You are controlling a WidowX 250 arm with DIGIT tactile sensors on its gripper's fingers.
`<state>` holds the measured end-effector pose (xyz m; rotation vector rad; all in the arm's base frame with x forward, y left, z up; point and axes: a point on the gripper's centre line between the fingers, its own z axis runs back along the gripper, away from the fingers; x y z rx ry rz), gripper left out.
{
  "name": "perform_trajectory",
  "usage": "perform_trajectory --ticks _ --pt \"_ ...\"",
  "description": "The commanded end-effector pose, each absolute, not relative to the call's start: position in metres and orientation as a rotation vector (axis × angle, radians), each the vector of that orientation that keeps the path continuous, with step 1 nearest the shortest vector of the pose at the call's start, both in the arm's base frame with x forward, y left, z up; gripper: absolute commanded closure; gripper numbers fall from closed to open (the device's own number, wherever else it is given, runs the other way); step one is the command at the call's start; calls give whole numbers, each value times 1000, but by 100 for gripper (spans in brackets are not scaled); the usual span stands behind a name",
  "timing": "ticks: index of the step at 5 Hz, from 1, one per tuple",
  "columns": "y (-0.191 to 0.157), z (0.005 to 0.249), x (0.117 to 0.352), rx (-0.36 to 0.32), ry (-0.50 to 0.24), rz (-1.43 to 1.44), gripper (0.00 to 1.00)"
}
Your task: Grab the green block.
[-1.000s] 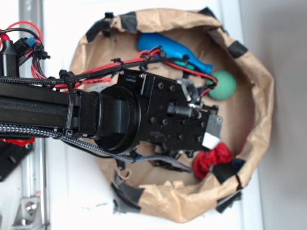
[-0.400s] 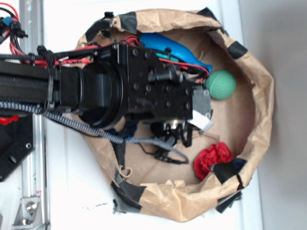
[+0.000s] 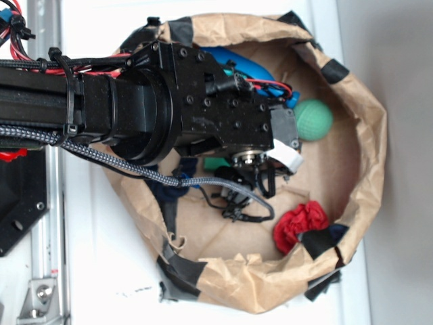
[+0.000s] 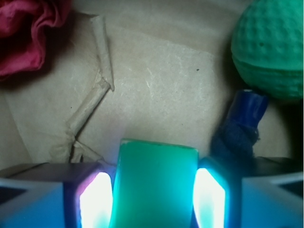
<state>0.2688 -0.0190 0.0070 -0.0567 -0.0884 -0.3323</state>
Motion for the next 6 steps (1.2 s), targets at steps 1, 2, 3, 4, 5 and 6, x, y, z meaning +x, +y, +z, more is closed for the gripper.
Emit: perform_trajectory --ticks 1,2,3,4,5,6 --pt "-56 38 261 -155 -102 -420 100" --pt "-67 71 268 -170 -144 -429 100" --pt "-72 85 257 -125 -151 -402 100" --pt "-62 90 255 -107 -160 -398 100" --pt "-44 116 256 19 -117 -349 100" --pt "-30 144 256 92 -144 -248 100"
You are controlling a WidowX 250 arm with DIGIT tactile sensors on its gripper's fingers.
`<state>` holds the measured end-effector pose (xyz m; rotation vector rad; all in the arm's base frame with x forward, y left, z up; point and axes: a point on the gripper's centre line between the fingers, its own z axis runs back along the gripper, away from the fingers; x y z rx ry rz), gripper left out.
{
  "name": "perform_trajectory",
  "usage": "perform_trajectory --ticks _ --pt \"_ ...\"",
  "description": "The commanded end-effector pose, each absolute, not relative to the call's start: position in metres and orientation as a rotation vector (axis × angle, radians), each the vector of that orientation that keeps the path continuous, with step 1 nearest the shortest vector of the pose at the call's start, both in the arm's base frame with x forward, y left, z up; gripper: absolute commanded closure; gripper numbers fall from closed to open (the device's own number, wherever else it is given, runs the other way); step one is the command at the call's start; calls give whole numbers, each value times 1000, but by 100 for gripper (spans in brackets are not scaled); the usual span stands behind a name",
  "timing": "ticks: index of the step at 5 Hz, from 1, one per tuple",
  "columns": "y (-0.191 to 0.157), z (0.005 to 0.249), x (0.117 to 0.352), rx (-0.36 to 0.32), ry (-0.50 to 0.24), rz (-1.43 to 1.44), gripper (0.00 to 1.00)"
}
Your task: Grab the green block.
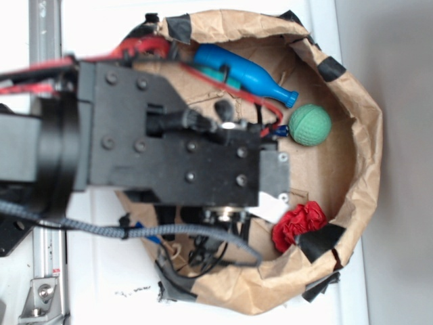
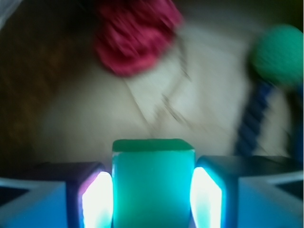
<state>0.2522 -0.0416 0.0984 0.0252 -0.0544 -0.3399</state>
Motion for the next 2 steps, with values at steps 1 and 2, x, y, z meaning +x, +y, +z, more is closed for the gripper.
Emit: perform_trajectory --ticks 1,2 --pt "-23 159 256 10 -187 -245 100" --pt "-29 154 256 13 -211 -248 100"
